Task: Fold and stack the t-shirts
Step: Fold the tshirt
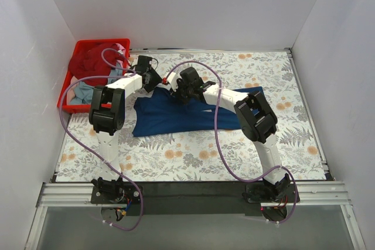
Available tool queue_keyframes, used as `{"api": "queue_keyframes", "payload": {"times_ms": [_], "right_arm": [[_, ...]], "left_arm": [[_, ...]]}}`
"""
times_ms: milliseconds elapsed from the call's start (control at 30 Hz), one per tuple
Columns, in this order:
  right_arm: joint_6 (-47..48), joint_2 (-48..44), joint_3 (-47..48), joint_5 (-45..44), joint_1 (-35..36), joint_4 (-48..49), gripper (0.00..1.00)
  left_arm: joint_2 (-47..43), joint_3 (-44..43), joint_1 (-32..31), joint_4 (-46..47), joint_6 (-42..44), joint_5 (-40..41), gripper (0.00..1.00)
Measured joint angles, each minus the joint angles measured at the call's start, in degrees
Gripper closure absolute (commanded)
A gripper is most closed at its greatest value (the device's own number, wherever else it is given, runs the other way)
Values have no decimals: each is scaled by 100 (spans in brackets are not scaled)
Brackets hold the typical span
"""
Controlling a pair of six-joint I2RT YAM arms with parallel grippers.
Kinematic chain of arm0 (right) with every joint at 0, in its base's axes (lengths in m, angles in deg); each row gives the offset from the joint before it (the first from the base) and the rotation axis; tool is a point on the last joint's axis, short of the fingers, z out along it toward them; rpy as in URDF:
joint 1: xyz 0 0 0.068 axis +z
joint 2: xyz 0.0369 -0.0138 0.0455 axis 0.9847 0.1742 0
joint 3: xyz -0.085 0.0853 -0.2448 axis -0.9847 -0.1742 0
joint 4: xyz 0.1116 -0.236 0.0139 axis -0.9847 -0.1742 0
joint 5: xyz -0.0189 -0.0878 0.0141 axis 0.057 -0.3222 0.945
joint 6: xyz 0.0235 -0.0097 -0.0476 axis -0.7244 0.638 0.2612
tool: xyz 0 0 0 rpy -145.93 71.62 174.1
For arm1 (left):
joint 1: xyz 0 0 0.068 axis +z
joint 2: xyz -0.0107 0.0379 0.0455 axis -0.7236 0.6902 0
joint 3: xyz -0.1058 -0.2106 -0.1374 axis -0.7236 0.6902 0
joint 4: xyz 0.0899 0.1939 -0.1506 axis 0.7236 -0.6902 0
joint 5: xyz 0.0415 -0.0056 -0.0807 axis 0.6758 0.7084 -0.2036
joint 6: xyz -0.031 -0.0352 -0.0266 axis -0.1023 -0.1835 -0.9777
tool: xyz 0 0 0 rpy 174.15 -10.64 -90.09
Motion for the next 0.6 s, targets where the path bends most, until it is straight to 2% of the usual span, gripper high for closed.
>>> {"api": "queue_keyframes", "payload": {"times_ms": [100, 300, 467, 600], "right_arm": [[-28, 9, 0, 4, 0, 2, 93], [-142, 48, 7, 79, -2, 2, 93], [-227, 90, 26, 153, -2, 2, 93], [-275, 94, 26, 170, -2, 2, 93]], "left_arm": [[2, -55, -4, -52, 437, 144, 54], [2, -105, 46, -92, 1759, 304, 61], [0, -103, 127, 31, 2769, -63, 65], [2, -101, 264, 125, 3193, -551, 66]]}}
